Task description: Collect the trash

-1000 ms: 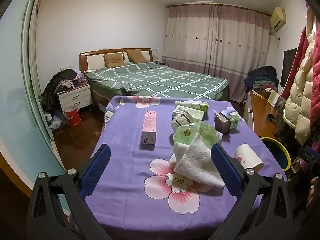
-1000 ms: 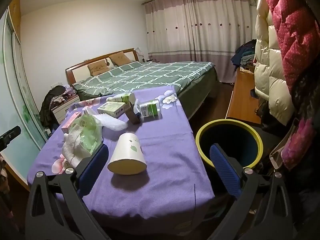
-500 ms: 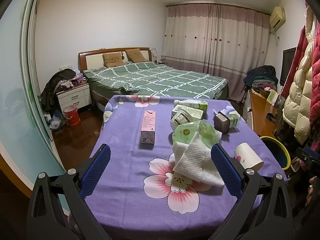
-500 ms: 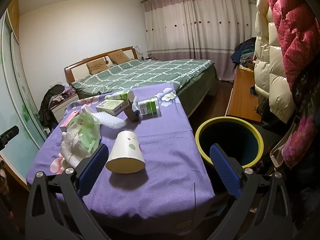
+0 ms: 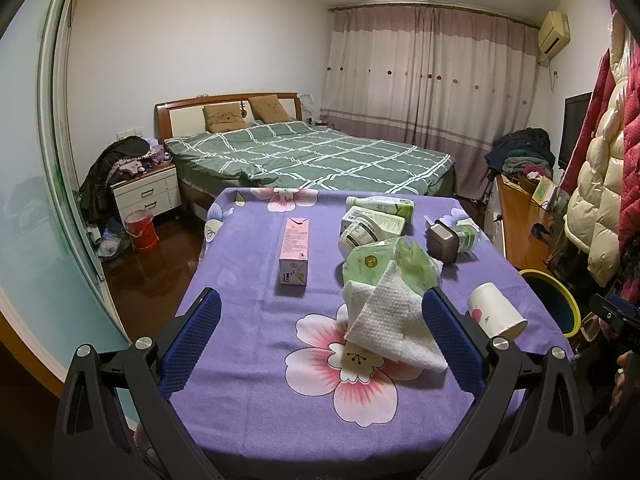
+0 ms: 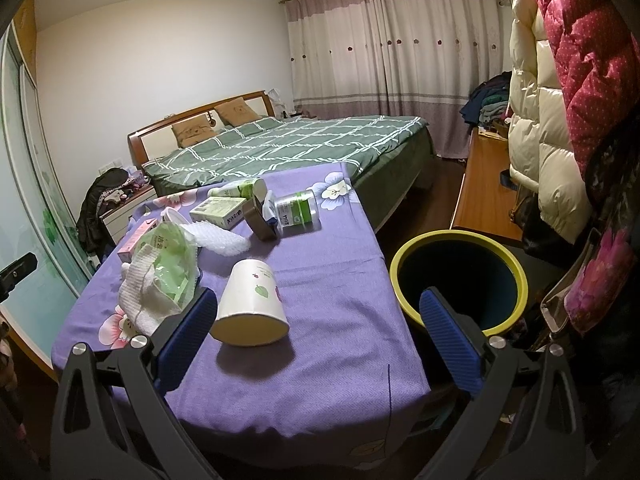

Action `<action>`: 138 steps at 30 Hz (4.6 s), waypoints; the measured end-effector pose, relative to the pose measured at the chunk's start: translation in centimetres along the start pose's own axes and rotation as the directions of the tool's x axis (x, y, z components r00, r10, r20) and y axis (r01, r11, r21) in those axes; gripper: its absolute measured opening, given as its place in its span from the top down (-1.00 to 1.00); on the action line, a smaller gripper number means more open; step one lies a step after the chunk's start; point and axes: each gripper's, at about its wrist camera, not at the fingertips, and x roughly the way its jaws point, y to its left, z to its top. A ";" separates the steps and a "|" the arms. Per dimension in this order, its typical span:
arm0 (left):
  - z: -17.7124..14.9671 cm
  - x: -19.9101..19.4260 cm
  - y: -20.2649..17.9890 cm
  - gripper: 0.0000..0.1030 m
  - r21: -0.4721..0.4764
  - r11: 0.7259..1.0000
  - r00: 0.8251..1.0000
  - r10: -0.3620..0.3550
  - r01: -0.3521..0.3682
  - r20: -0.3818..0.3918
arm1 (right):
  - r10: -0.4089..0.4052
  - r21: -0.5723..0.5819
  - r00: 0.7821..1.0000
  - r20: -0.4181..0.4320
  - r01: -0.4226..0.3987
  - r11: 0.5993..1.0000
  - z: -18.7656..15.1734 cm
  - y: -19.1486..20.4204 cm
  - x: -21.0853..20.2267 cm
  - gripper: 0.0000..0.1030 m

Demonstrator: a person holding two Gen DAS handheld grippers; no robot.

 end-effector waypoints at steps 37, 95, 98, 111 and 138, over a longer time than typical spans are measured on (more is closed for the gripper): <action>0.0 0.3 0.0 -0.93 0.000 1.000 1.000 0.001 -0.001 -0.006 | -0.007 0.002 1.000 -0.004 0.007 1.000 0.0 -0.2 0.2 -0.88; -1.8 3.0 6.7 -0.93 -0.095 0.993 0.996 0.068 -0.073 -0.059 | 0.384 -0.290 0.908 -0.167 -0.418 0.861 0.5 19.6 8.6 0.93; -1.9 3.0 6.4 -0.93 -0.087 0.994 0.996 0.065 -0.070 -0.059 | 0.395 -0.284 0.910 -0.123 -0.414 0.865 2.2 19.0 7.3 0.93; -1.9 2.5 5.1 -0.93 -0.055 0.997 0.997 0.047 -0.050 -0.059 | 0.385 -0.302 0.923 0.015 -0.363 0.882 8.4 17.2 4.5 0.93; -1.6 3.1 2.9 -0.93 -0.007 1.000 0.997 0.010 -0.011 -0.082 | 0.377 -0.310 0.917 -0.129 -0.399 0.863 7.9 15.8 8.1 0.45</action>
